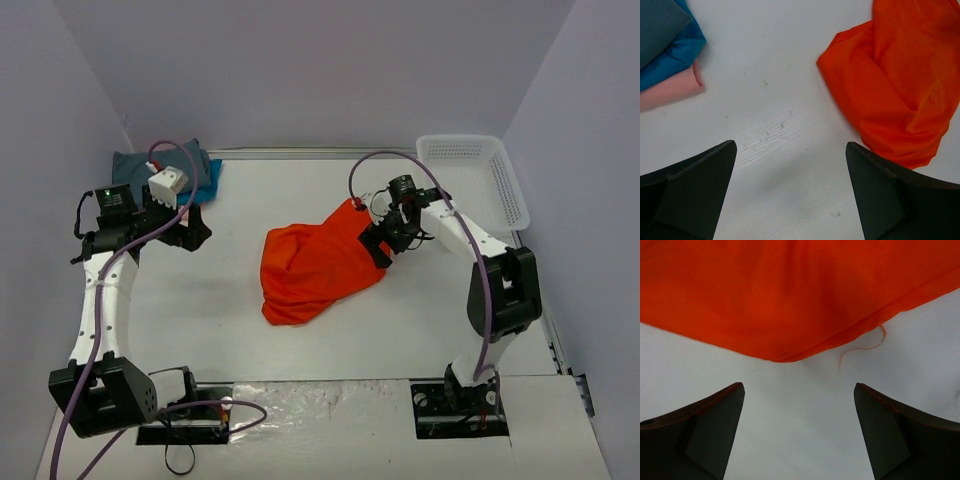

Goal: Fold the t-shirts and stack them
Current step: Move the tshirt to the center of the board, then flatten out the tshirt

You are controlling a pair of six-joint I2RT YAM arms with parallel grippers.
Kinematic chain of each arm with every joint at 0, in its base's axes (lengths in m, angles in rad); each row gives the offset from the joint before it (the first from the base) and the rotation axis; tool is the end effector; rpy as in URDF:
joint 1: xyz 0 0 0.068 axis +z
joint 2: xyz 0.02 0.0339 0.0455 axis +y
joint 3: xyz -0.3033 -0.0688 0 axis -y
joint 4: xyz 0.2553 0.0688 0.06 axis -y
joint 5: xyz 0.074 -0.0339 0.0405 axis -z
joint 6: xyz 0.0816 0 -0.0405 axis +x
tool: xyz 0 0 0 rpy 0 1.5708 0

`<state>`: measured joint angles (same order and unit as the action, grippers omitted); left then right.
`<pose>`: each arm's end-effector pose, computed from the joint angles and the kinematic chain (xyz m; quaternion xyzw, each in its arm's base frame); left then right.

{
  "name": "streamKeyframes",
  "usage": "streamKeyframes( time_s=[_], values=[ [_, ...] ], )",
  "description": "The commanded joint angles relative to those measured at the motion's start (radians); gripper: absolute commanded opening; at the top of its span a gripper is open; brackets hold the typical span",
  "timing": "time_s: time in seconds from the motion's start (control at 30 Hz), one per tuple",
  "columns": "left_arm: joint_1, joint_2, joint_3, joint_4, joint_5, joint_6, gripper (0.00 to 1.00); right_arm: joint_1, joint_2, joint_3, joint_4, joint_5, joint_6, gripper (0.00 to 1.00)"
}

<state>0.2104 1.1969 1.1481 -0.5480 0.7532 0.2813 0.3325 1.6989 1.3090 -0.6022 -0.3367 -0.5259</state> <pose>0.2831 0.0034 0.3683 0.2011 0.8152 -0.2093 0.5012 0.3696 0.1561 0.2463 -0.4367 0.8393 0.1327 0.2955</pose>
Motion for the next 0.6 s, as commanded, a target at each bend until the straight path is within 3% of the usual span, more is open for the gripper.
streamKeyframes(
  time_s=[0.0,0.27,0.4,0.57],
  values=[
    [-0.006,-0.010,0.032,-0.003,-0.028,0.029,0.91,-0.064,0.130,0.108,0.077,0.059,0.041,0.86],
    [-0.019,0.003,0.025,-0.003,-0.066,0.061,0.92,-0.108,0.471,0.559,0.027,0.093,0.141,0.79],
    [-0.023,0.018,0.028,-0.003,-0.069,0.064,0.92,-0.108,0.594,0.677,-0.014,0.085,0.190,0.77],
    [-0.031,0.036,0.032,-0.007,-0.083,0.075,0.93,-0.108,0.648,0.710,-0.024,0.103,0.208,0.73]
  ],
)
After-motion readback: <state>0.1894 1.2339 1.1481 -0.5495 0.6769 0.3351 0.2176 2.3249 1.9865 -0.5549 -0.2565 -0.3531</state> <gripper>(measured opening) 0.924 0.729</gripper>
